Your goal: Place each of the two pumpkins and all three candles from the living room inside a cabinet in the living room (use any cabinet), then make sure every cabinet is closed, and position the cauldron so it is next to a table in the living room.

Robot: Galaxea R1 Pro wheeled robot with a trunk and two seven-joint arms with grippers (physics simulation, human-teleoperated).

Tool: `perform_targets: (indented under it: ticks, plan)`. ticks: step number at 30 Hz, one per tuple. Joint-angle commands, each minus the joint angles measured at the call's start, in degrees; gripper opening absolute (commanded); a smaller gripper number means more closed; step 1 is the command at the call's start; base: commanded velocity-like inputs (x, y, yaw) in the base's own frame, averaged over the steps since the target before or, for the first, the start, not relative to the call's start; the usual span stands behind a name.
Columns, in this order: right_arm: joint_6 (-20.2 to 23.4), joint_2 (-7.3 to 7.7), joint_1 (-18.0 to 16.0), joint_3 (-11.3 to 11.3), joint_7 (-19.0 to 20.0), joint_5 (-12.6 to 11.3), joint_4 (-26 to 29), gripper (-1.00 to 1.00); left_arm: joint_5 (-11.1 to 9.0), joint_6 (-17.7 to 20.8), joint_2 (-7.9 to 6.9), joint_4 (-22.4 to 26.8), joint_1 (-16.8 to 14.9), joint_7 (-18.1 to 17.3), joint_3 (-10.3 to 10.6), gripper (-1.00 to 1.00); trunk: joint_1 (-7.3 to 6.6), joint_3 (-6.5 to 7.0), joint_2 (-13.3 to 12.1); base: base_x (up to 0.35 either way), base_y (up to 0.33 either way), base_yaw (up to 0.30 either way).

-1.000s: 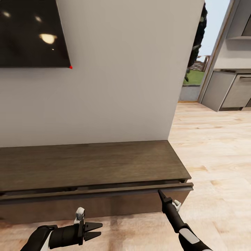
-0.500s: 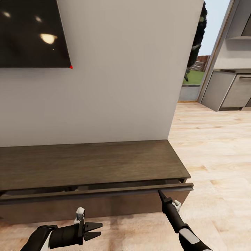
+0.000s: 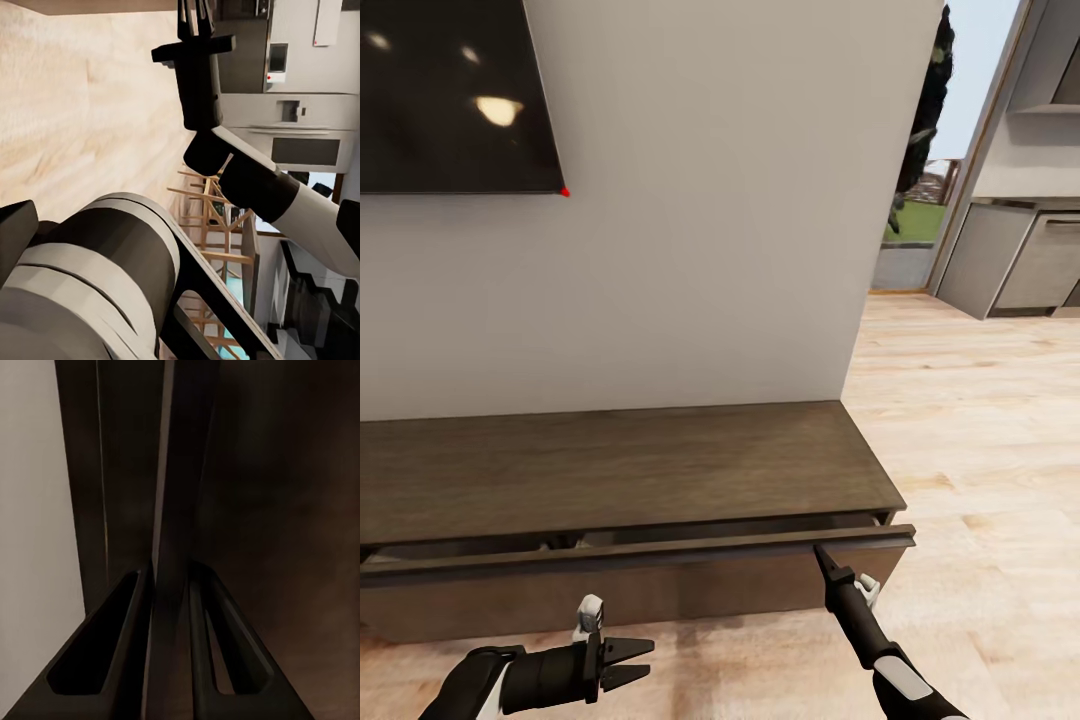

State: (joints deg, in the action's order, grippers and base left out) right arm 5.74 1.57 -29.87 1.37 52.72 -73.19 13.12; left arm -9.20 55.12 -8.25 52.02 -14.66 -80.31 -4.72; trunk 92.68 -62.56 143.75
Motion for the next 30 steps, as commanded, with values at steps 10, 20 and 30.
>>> perform_targets:
  ticks: [10, 20, 30]
  plan:
    - [0.59, -0.05, -0.01, 0.38, 0.10, -0.26, -1.96, -1.00, -0.11, 0.60, -0.01, 0.01, -0.02, -0.11, 0.02, 1.00, 0.00, -0.06, 0.01, -0.027, 0.000, 0.000]
    - [0.59, -0.04, -0.01, 0.38, 0.06, -0.25, -1.96, -1.00, -0.11, 0.60, -0.01, 0.01, -0.02, -0.11, 0.06, 1.00, 0.00, -0.06, 0.01, -0.004, 0.000, 0.000]
    - [0.59, -0.08, -0.01, 0.38, 0.04, -0.28, -1.96, -1.00, -0.11, 0.60, -0.01, 0.01, -0.02, -0.11, 0.06, 1.00, 0.00, -0.06, 0.01, -0.032, 0.000, 0.000]
